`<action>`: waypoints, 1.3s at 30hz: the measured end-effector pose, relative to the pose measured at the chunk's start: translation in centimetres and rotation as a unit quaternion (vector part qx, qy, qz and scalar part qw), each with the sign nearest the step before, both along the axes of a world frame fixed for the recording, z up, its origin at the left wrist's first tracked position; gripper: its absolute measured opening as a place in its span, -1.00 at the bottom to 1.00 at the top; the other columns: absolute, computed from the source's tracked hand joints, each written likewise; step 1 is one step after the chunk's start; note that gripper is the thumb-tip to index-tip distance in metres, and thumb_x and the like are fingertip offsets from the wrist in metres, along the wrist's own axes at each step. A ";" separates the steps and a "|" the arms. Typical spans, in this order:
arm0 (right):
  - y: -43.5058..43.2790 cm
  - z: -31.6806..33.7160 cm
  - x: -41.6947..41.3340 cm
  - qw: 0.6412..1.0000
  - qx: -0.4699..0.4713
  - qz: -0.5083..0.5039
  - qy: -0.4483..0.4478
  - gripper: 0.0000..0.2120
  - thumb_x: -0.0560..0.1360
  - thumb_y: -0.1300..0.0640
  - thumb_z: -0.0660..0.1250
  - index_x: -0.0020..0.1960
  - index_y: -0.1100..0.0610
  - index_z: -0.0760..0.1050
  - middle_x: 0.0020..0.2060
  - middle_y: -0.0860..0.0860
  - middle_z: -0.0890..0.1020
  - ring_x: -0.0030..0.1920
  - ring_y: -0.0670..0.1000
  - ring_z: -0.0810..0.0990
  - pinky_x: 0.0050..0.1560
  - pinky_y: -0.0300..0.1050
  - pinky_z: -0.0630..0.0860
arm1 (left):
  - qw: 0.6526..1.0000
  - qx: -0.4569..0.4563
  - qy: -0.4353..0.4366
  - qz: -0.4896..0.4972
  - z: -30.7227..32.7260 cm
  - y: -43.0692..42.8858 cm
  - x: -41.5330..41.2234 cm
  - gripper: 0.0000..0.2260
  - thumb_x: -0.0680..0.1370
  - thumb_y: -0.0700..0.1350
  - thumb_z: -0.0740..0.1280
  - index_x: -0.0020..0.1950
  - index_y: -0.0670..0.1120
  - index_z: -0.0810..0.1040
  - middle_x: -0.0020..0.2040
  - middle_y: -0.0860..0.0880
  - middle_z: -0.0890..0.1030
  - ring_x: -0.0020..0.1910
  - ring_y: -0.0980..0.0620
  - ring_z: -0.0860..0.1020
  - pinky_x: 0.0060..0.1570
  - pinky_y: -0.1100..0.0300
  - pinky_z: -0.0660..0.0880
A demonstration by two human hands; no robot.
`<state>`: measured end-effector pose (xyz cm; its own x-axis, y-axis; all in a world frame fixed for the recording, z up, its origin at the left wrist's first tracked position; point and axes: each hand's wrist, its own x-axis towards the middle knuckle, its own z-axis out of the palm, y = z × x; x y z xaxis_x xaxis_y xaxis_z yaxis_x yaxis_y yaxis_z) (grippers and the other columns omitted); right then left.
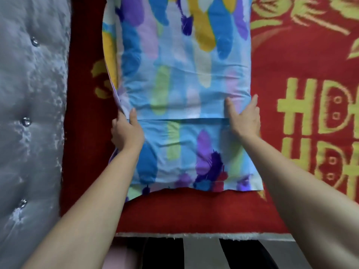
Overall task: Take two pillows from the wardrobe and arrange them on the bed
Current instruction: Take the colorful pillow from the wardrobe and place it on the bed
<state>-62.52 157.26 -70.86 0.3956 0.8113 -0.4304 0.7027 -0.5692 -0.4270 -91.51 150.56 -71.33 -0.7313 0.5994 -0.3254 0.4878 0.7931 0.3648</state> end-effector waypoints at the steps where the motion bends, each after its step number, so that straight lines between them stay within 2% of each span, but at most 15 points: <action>1: -0.3 0.0 -0.3 0.999 0.043 0.020 -0.008 -0.11 0.52 -0.36 0.19 0.59 0.17 -0.01 0.41 0.29 0.35 0.40 0.28 0.32 0.38 0.13 0.26 | 0.999 0.029 0.028 -0.006 0.3 0.2 0.1 -0.60 0.63 0.11 0.14 0.32 -0.11 0.48 0.15 -0.30 0.53 0.12 -0.34 0.50 0.02 -0.12 0.43; 3: -0.9 0.4 -1.7 0.990 0.136 0.020 -0.016 -0.23 0.57 -0.28 0.17 0.56 0.20 0.10 0.29 0.27 0.41 0.31 0.29 0.38 0.32 0.14 0.31 | 0.992 0.104 0.073 -0.010 1.5 0.6 0.2 -0.67 0.65 0.00 0.14 0.20 -0.19 0.56 0.07 -0.30 0.55 0.04 -0.34 0.50 -0.10 -0.09 0.37; 6: -0.9 1.3 -4.1 0.975 0.223 0.009 0.008 -0.37 0.61 -0.12 0.18 0.51 0.28 0.21 0.19 0.28 0.45 0.22 0.29 0.44 0.26 0.13 0.34 | 0.970 0.209 0.122 -0.023 4.0 1.8 -1.4 -0.65 0.65 -0.02 0.15 0.04 -0.27 0.58 -0.03 -0.31 0.58 -0.06 -0.33 0.51 -0.16 -0.07 0.26; 10: 0.6 4.0 -7.6 0.942 0.331 -0.032 0.055 -0.46 0.64 0.00 0.19 0.48 0.33 0.26 0.14 0.28 0.47 0.16 0.28 0.47 0.24 0.07 0.37 | 0.929 0.332 0.151 -0.061 7.5 5.3 -6.2 -0.60 0.65 0.00 0.13 -0.09 -0.29 0.56 -0.13 -0.36 0.59 -0.16 -0.32 0.51 -0.19 -0.06 0.31; 13: 2.3 5.2 -10.1 0.927 0.359 -0.055 0.090 -0.46 0.64 0.00 0.16 0.49 0.31 0.24 0.18 0.25 0.46 0.23 0.26 0.45 0.30 -0.02 0.32 | 0.913 0.370 0.149 -0.081 9.3 7.9 -9.3 -0.56 0.64 0.06 0.09 -0.10 -0.26 0.55 -0.15 -0.34 0.60 -0.17 -0.28 0.51 -0.19 -0.04 0.34; 15: 3.2 5.2 -11.4 0.934 0.343 -0.030 0.093 -0.43 0.64 -0.01 0.17 0.51 0.31 0.19 0.21 0.27 0.44 0.25 0.26 0.43 0.31 -0.05 0.27 | 0.924 0.335 0.168 -0.078 9.6 8.9 -11.2 -0.55 0.63 0.08 0.05 -0.02 -0.25 0.55 -0.05 -0.33 0.61 -0.09 -0.29 0.53 -0.13 -0.06 0.37; 17: 3.7 4.2 -12.3 0.957 0.273 0.050 0.079 -0.31 0.61 -0.07 0.20 0.55 0.31 0.07 0.27 0.34 0.39 0.29 0.30 0.39 0.34 0.01 0.24 | 0.950 0.242 0.174 -0.098 8.4 8.8 -13.1 -0.53 0.62 0.07 0.03 0.20 -0.26 0.50 0.17 -0.34 0.55 0.12 -0.30 0.51 0.06 -0.09 0.39; 20: 2.9 2.0 -12.7 0.975 0.112 0.191 0.029 -0.17 0.56 -0.21 0.24 0.60 0.17 -0.06 0.51 0.35 0.10 0.47 0.33 0.19 0.45 0.12 0.18 | 0.981 0.036 0.071 -0.180 5.0 5.5 -14.3 -0.31 0.54 0.26 0.11 0.56 -0.10 0.10 0.53 -0.27 0.19 0.47 -0.27 0.23 0.44 -0.10 0.21; 23: -0.2 0.4 -13.0 0.976 0.032 0.214 0.037 -0.13 0.51 -0.30 0.26 0.61 -0.01 -0.12 0.57 0.28 -0.02 0.54 0.28 0.07 0.48 0.14 0.13 | 0.961 -0.119 0.050 -0.245 2.2 0.6 -13.1 -0.21 0.51 0.37 0.14 0.59 0.08 -0.12 0.60 -0.17 -0.12 0.55 -0.26 -0.06 0.50 -0.16 -0.03; 25: -2.1 -0.4 -13.1 0.988 0.001 0.145 0.060 -0.09 0.46 -0.38 0.25 0.60 -0.12 -0.16 0.51 0.30 0.12 0.49 0.31 0.19 0.45 0.15 0.19 | 0.962 -0.099 0.064 -0.245 1.7 -1.2 -12.2 -0.24 0.51 0.36 0.16 0.57 0.16 -0.14 0.60 -0.13 -0.18 0.55 -0.24 -0.15 0.47 -0.21 -0.11; 28: -2.4 0.0 -13.2 0.995 -0.014 0.074 0.062 -0.05 0.40 -0.47 0.25 0.58 -0.20 -0.18 0.24 0.28 0.37 0.23 0.35 0.45 0.30 0.15 0.36 | 0.968 -0.075 0.049 -0.234 1.7 -1.3 -12.3 -0.23 0.50 0.35 0.20 0.57 0.18 -0.12 0.60 -0.12 -0.20 0.55 -0.24 -0.17 0.46 -0.23 -0.14; 32: -2.9 0.7 -12.8 0.983 0.145 0.114 0.014 -0.20 0.46 -0.38 0.26 0.57 -0.18 0.02 0.09 0.15 0.36 0.03 0.26 0.52 0.10 0.07 0.46 | 0.962 -0.072 0.056 -0.256 1.7 -2.3 -12.4 -0.27 0.51 0.38 0.13 0.56 0.22 -0.13 0.59 -0.15 -0.20 0.55 -0.25 -0.12 0.50 -0.18 -0.07; 34: -4.3 -0.6 -12.5 0.972 0.180 0.140 -0.058 -0.33 0.53 -0.31 0.22 0.56 -0.11 0.16 0.29 0.27 0.36 0.17 0.30 0.48 0.21 0.12 0.44 | 0.954 -0.081 0.066 -0.281 1.1 -3.4 -12.0 -0.30 0.52 0.39 0.10 0.55 0.25 -0.13 0.59 -0.13 -0.23 0.55 -0.24 -0.16 0.51 -0.17 -0.09; 36: -5.8 -2.4 -12.4 0.969 0.150 0.166 -0.102 -0.41 0.60 -0.21 0.12 0.56 -0.03 0.18 0.48 0.37 0.21 0.37 0.37 0.33 0.35 0.22 0.34 | 0.951 -0.097 0.062 -0.287 0.7 -3.6 -11.7 -0.31 0.53 0.38 0.08 0.55 0.24 -0.14 0.59 -0.12 -0.26 0.55 -0.24 -0.21 0.50 -0.18 -0.13; 39: -7.0 -3.6 -12.7 0.972 0.124 0.195 -0.048 -0.37 0.62 -0.16 0.01 0.60 0.10 0.04 0.50 0.45 0.04 0.51 0.38 0.11 0.48 0.21 0.18 | 0.950 -0.118 0.042 -0.285 0.2 -2.8 -11.9 -0.32 0.54 0.36 0.08 0.55 0.25 -0.16 0.58 -0.11 -0.28 0.54 -0.25 -0.24 0.49 -0.22 -0.14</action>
<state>-75.23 150.29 -74.46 0.0661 0.9817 -0.1784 0.8873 -0.1396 -0.4396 -103.36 147.79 -71.08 -0.3395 0.8230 -0.4554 0.8818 0.4469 0.1504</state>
